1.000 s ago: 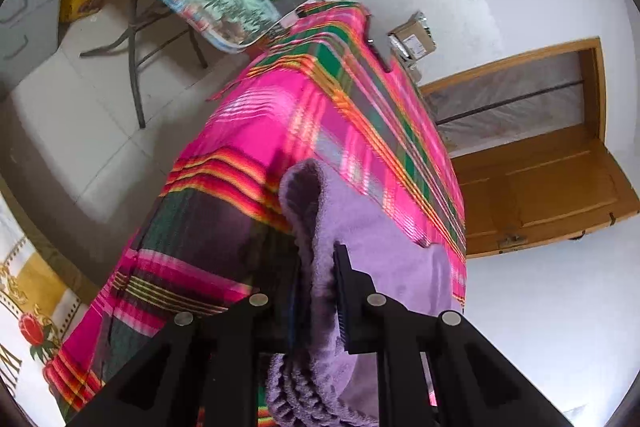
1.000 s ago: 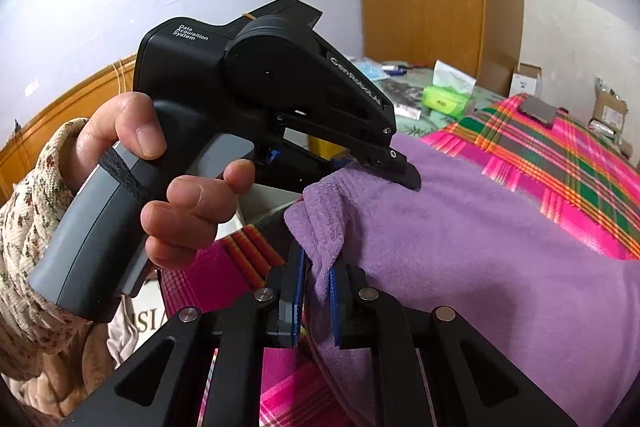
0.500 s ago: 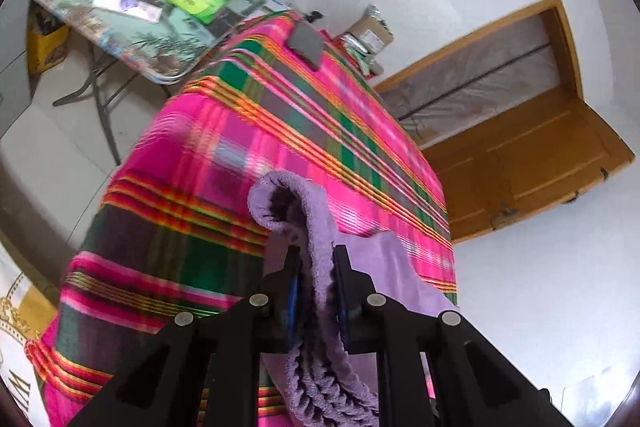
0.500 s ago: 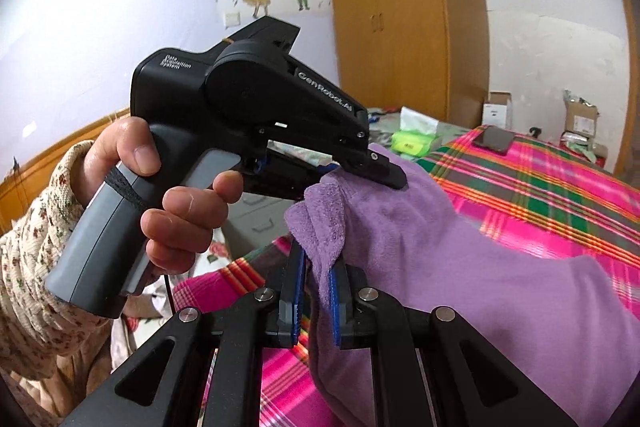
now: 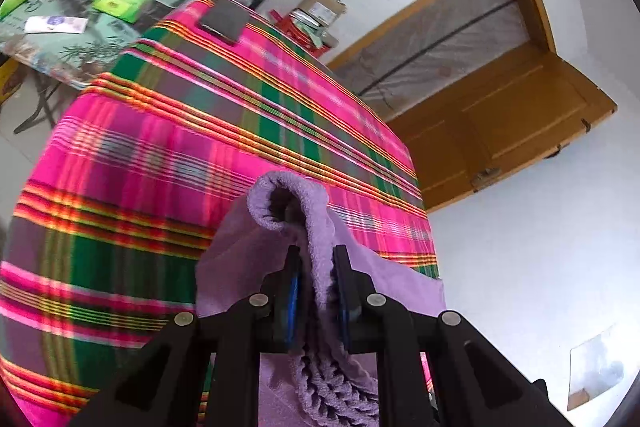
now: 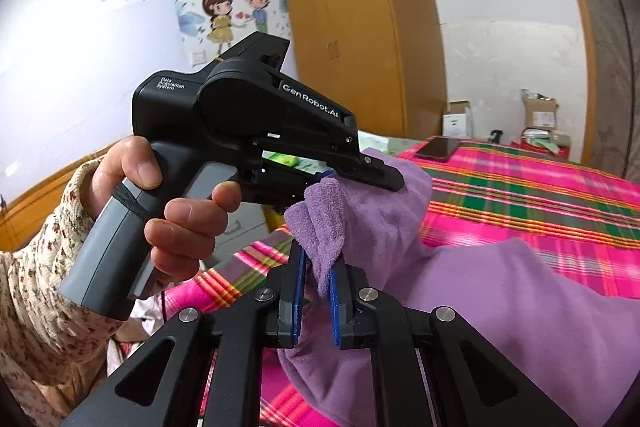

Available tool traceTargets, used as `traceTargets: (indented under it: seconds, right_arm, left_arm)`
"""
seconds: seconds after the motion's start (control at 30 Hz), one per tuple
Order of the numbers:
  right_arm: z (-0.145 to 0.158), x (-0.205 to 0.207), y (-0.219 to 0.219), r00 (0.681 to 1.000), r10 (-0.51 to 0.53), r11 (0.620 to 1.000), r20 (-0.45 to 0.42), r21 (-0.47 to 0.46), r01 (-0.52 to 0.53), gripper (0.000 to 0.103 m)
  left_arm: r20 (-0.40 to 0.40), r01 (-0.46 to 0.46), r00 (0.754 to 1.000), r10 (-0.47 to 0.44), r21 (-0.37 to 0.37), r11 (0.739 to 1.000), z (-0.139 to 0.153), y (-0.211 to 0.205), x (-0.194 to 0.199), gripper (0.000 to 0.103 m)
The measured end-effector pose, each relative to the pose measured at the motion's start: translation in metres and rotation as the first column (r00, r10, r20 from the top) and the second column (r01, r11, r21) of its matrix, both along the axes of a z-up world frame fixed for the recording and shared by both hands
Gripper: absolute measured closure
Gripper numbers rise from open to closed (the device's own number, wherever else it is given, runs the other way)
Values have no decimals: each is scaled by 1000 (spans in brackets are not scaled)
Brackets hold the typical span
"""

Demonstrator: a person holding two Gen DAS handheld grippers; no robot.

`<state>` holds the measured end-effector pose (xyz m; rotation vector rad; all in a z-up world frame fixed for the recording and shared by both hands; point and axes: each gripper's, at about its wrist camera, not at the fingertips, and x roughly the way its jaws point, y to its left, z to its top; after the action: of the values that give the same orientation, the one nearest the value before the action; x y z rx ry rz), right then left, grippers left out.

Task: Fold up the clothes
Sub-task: 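Lift the gripped garment edge with both grippers above the bed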

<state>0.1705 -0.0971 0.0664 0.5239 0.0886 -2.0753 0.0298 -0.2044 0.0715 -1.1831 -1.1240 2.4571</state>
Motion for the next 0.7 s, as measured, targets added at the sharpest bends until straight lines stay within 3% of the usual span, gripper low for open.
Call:
traceTargets:
  seconds: [0.7]
  right_arm:
    - [1,-19,72,985,-170,985,25,-27,171,92]
  left_arm:
    - [36,154,987,-154,-1,988,0,75,-43,87]
